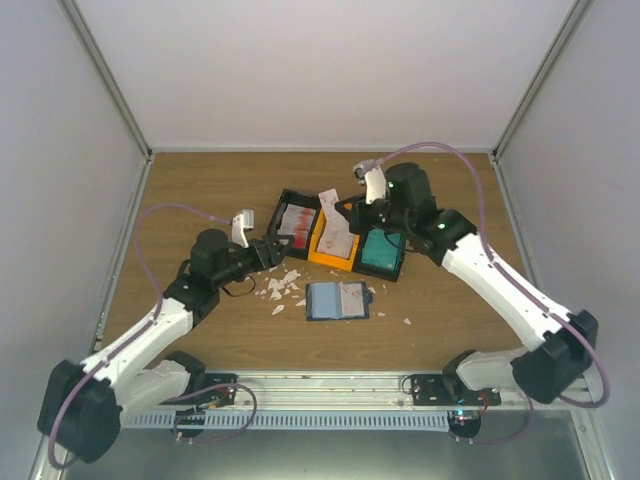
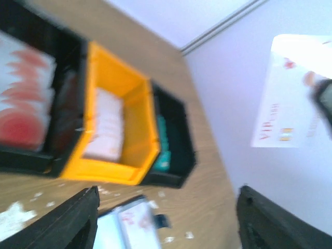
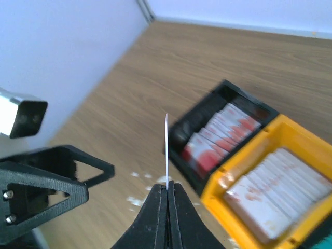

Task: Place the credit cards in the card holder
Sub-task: Pick up the credit card from the storage box.

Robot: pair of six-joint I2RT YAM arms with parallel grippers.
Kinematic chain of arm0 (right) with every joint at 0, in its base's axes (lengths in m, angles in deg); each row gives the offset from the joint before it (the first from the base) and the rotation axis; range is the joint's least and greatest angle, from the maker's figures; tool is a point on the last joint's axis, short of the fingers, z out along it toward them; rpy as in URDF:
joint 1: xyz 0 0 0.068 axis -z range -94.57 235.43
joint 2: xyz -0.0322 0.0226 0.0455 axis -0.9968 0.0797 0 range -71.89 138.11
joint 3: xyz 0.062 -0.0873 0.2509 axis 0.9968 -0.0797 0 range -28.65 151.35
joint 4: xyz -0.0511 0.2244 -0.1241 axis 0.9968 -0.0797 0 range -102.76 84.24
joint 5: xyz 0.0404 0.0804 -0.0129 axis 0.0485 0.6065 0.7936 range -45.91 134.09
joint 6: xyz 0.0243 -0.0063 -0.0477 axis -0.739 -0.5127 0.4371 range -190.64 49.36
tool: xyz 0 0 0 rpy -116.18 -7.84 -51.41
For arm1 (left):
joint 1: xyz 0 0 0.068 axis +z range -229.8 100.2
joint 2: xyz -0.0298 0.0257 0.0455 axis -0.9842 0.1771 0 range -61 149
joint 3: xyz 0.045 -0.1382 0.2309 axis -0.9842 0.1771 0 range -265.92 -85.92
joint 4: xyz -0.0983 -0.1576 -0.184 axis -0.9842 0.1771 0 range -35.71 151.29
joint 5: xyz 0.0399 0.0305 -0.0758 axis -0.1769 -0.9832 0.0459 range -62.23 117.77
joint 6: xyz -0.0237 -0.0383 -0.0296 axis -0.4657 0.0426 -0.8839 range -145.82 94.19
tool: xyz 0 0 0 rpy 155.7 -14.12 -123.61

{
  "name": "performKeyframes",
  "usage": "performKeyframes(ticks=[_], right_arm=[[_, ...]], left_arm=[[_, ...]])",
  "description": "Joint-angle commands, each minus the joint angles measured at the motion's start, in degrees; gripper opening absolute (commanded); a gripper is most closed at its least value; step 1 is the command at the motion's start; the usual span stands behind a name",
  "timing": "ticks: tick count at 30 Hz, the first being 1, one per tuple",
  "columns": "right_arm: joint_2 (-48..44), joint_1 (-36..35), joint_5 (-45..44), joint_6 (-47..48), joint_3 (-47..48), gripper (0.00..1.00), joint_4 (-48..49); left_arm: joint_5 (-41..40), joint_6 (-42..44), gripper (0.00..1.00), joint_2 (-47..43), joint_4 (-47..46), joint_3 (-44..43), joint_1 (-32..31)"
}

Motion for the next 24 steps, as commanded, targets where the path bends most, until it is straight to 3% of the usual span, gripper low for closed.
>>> performKeyframes(ticks=[1,5,9,12,17,21,24], right_arm=[[-6.3,-0.2,10.0,-17.8,-4.0,0.01,8.5],[-12.7,-0.1,20.6,-31.3,-11.9,0.00,19.0],[-19.3,-0.3,27.5,-44.4,-21.2,0.01,33.0],[-22.3,-0.5,30.5,-49.6,-25.6,0.00,36.7],[-24.9,-0.8,31.9,-55.2,-31.4,0.00,41.8],[-25.3,-1.5,32.4,-56.7,-34.1,0.00,43.7],[-25.7,-1.7,32.5,-56.3,-34.9,0.01,43.5]], left_arm=[[6.6,4.9,0.77,-9.7,-2.0,-0.2,-0.4],[15.4,4.6,0.84,-14.8,-2.1,-1.9,-0.3],[22.4,-0.9,0.86,-14.0,-2.6,-3.7,-0.4],[28.6,-7.4,0.86,-11.7,-9.6,-3.4,-0.7],[32.1,-17.4,0.85,-8.8,-21.8,-1.1,-2.9],[31.6,-20.5,0.77,-6.2,-24.3,-1.4,-5.7],[30.6,-21.2,0.62,-4.8,-24.2,-0.9,-6.5]])
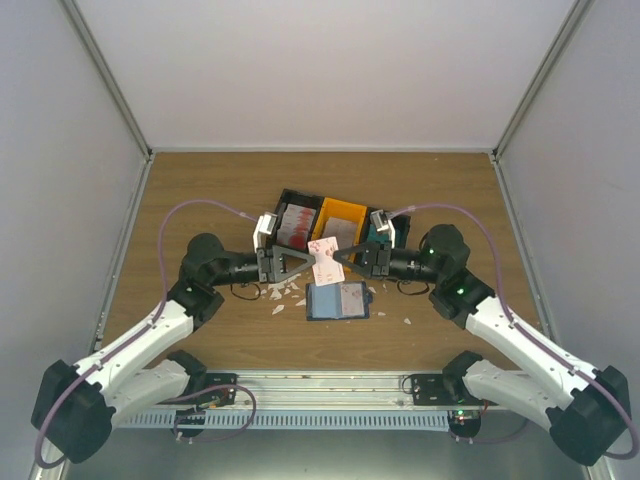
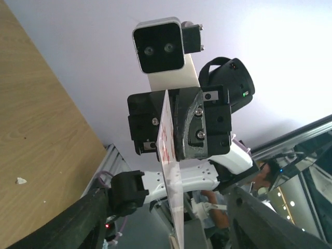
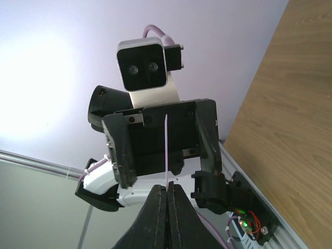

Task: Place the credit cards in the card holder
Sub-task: Pick up the credit card from the storage box.

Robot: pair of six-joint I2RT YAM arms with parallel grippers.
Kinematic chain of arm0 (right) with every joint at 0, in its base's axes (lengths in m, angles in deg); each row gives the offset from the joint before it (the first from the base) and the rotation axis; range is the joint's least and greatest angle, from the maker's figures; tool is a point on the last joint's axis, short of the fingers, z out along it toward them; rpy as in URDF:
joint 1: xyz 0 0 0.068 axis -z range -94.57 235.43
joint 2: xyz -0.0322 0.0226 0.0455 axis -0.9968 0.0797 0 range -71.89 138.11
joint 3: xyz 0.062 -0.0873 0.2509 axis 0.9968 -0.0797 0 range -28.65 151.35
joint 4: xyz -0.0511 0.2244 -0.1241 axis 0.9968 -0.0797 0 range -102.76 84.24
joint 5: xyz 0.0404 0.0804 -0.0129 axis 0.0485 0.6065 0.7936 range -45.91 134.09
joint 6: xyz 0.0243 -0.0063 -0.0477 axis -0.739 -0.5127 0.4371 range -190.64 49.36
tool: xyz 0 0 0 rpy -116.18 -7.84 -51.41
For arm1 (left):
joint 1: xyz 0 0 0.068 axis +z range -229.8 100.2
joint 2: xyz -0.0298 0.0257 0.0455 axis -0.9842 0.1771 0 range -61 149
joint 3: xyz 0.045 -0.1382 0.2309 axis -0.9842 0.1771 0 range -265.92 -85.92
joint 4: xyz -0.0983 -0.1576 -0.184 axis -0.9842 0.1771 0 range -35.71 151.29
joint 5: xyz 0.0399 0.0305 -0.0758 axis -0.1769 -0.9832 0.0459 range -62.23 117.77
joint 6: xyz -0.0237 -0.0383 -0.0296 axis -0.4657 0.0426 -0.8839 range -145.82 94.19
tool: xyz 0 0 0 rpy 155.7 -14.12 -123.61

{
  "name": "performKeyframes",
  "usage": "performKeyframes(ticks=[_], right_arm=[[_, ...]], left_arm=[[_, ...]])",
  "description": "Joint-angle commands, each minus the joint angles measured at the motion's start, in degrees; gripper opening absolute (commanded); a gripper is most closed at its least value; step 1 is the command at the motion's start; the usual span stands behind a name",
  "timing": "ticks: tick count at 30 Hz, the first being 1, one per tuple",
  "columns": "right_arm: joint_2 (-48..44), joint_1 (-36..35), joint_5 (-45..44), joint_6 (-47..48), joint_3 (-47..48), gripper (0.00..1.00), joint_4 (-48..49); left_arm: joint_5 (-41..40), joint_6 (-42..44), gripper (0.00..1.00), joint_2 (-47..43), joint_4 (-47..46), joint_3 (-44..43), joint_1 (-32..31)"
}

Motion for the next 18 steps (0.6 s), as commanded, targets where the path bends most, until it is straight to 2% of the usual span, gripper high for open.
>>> performKeyframes(ticks=[1,6,10,14,16,18], right_arm=[[-1.3,-0.6,1.7,-2.0,-1.5,0.01,3.2],[-1.6,-0.7,2.2,-1.4,-2.9,0.00,2.6],[-0.9,-0.6,2.7,-0.1,-3.1,0.00,2.6],[-0.3,-0.6,2.9,1.6,-2.8,0.04,2.4],[-0.2,-0.6,2.3,3.7,-2.5,0.13,0.6],[-0.4,-0.6,0.7,7.2,-1.8,0.15,-2.2]], left_arm=[[0.2,-3.8,0.56,1.6,-5.9,1.3,-1.1],[-1.1,-4.9,0.29,2.3,-6.1,2.6,-1.1],[-0.2,-5.2,0.11,4.2,-5.1,2.1,-1.1],[0.8,-5.2,0.01,6.7,-4.9,2.1,-1.1],[1.0,-5.0,0.00,7.4,-5.0,2.2,-1.1],[0.9,-4.8,0.00,8.0,-4.9,2.4,-1.1]])
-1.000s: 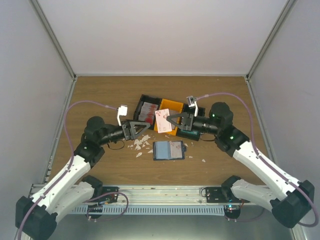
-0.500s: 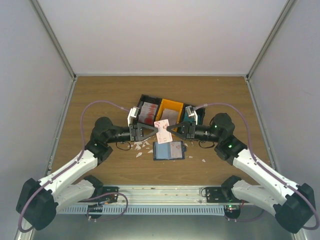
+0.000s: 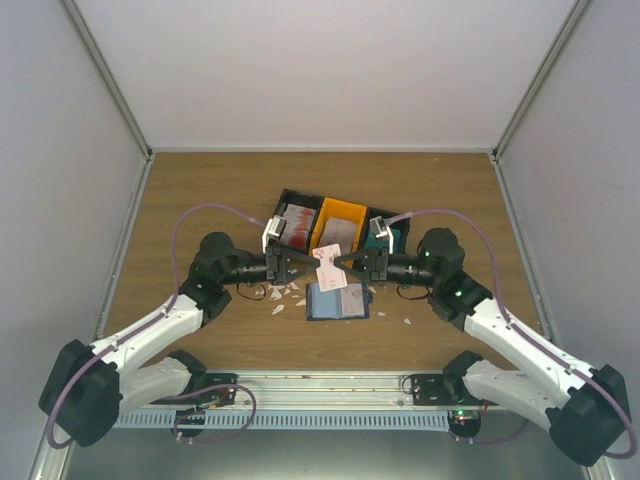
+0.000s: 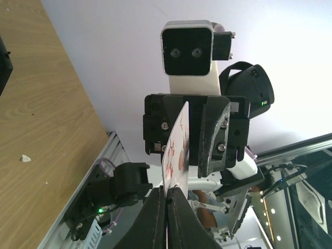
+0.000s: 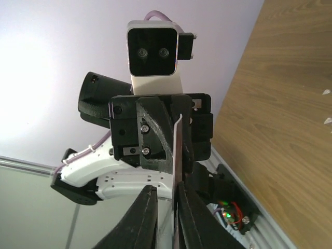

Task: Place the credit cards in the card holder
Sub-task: Pick up the credit card from the storage box.

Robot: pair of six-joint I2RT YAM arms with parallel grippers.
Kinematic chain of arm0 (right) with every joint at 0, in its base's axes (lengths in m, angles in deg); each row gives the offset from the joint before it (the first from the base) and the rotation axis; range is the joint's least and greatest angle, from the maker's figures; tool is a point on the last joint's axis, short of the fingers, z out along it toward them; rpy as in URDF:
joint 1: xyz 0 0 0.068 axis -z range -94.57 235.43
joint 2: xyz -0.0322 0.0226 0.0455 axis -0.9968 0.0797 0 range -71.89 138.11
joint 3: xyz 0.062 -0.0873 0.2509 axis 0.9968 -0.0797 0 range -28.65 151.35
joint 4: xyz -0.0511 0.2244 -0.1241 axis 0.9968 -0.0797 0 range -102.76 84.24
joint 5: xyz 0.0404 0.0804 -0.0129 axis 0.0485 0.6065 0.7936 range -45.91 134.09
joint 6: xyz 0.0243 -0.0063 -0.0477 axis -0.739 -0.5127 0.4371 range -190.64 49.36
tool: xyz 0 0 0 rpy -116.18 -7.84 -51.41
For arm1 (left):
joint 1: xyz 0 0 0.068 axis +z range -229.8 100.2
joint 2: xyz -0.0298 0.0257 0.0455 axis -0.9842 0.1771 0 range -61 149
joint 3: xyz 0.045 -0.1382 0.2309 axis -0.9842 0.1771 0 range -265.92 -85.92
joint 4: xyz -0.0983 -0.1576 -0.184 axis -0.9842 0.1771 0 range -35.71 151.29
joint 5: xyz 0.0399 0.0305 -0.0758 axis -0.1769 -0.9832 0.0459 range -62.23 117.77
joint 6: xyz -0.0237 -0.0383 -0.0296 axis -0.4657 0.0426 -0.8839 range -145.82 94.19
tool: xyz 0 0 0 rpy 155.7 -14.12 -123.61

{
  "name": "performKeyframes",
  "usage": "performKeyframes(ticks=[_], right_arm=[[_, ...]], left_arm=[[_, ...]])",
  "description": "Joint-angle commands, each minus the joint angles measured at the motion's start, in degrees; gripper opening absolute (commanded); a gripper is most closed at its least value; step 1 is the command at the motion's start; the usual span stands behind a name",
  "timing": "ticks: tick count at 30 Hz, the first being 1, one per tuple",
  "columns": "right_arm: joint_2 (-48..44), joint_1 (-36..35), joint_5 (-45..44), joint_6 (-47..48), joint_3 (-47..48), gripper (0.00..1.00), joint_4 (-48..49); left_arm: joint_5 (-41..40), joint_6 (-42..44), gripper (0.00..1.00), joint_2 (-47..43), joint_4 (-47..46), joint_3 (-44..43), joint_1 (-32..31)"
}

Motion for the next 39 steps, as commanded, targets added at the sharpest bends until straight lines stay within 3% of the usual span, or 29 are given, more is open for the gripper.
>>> performKeyframes(ticks=[1,12,13,17,19,21,26,34,39], right_arm=[[-0.6,-0.9,-0.8,7.8,1.4,0.13,-2.9],[-2.0,-0.8,-0.1,16.7,-2.3,0.01,-2.6],[-2.3,-0.9,-1.3,17.2,-2.5,0.01,-3.5],[-3.3,-0.8,-8.1,19.0,-6.5,0.01,-5.6],[-3.1,-0.7,-11.5,19.0,-9.7,0.01,-5.6],[-2.2,-0.7,-14.1,18.6,-12.9,0.00,-4.2],[3.4,-0.8,-18.0,17.3,-17.4,0.00,-0.7],[13.4,0.8,-17.4,16.7,-18.0,0.01,3.0],[17.6,3.7,-15.1,17.3,-18.8,0.01,6.5]], left_arm=[[0.0,0.5,0.00,2.1,-0.2,0.5,-0.4],[0.0,1.5,0.00,5.7,-0.9,0.9,-0.3],[-0.6,2.6,0.06,6.0,0.5,0.7,-0.3],[-7.3,10.5,0.49,5.5,11.3,1.1,-0.3],[-14.1,15.0,0.61,4.1,18.1,2.2,-0.6],[-19.9,18.3,0.65,3.2,22.8,4.1,-0.9],[-24.5,21.4,0.62,5.5,25.0,6.7,-2.1],[-24.2,24.3,0.30,14.7,22.0,5.0,-4.6],[-24.8,25.2,0.28,19.3,21.4,3.3,-5.1]])
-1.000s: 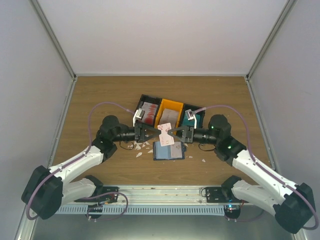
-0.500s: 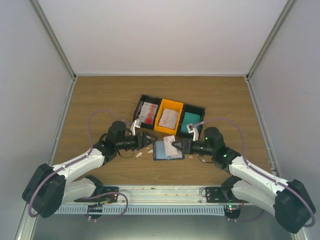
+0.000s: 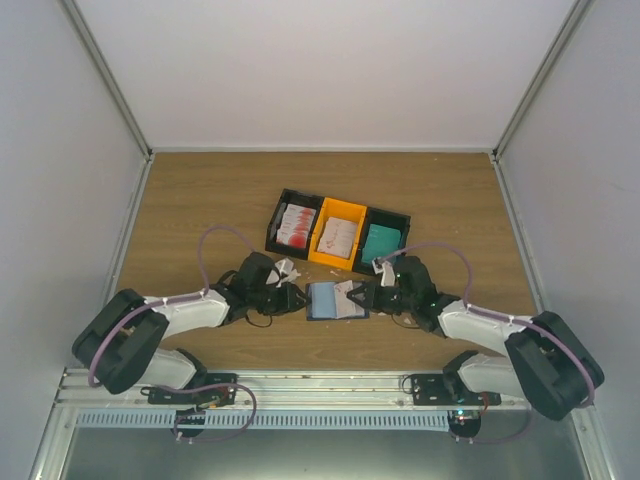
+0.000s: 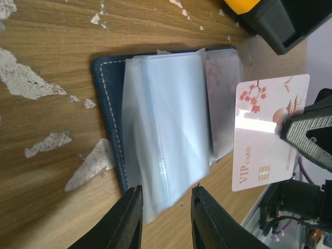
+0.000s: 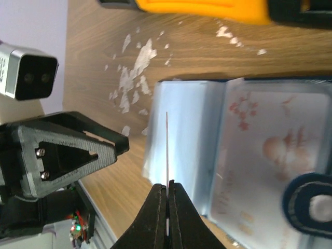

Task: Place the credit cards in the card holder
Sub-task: Pick up the credit card from the storage box, then insert the credit card into the card holder.

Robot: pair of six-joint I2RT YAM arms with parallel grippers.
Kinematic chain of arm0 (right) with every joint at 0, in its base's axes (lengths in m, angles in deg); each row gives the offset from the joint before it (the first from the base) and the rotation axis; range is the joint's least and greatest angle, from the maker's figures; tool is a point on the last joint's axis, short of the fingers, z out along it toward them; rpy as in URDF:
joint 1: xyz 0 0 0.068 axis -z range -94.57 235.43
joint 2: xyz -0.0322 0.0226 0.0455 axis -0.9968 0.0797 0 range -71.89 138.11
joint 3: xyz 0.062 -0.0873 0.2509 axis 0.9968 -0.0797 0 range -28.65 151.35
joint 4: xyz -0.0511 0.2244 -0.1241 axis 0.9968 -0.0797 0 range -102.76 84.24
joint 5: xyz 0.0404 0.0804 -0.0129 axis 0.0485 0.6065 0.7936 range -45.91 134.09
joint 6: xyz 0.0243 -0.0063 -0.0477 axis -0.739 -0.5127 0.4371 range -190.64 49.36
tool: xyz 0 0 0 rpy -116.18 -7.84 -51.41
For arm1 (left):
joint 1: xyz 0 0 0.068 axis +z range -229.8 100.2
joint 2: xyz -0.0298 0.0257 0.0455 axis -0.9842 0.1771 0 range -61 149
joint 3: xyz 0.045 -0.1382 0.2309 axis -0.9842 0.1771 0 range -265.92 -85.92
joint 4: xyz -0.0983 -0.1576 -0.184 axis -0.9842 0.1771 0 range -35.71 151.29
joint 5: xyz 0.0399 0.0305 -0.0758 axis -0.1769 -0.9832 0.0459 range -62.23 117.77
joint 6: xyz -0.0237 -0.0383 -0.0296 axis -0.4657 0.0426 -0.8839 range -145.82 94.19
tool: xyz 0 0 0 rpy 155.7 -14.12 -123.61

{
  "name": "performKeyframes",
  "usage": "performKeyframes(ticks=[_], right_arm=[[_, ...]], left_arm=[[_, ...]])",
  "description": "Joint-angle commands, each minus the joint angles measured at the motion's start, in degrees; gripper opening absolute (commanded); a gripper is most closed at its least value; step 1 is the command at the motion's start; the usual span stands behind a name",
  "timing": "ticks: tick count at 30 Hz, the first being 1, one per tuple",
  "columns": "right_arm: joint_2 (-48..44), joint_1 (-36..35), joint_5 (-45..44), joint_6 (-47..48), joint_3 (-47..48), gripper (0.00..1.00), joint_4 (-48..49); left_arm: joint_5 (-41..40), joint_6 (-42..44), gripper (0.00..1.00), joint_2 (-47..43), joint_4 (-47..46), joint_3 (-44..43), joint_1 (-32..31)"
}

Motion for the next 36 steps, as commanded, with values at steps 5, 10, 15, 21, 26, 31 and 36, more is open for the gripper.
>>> performKeyframes(ticks=[5,10,15,21,26,31,36], right_arm=[[3.9,4.4,2.8,1.2,-1.8,0.01,7.5],[7.9,4.7,4.0,0.0,-2.1,0.01,11.7],[11.0,4.8,4.6,-1.0,-2.4,0.01,15.1],[14.8,4.9,6.5,-4.1,-4.4,0.00,20.3],[16.4,5.1,6.1,-6.5,-5.7,0.00,23.7],[15.1,5.3,4.3,-7.9,-6.7,0.01,25.2],[11.3,5.7,2.3,-7.6,-7.7,0.01,23.8]], left_arm=[[-2.6,3.9,0.28,4.6,-1.7,-4.5,-0.8],[-2.9,4.4,0.26,7.7,-1.6,-6.0,-0.9],[-4.2,4.1,0.24,10.2,-0.8,-6.4,-0.9],[-3.9,3.7,0.24,12.0,0.9,-6.2,-0.9],[-4.0,3.5,0.21,12.1,1.1,-5.3,-0.9],[-4.2,3.4,0.17,12.4,1.6,-4.9,-0.9],[-4.7,3.2,0.16,12.3,1.6,-4.5,-0.9]])
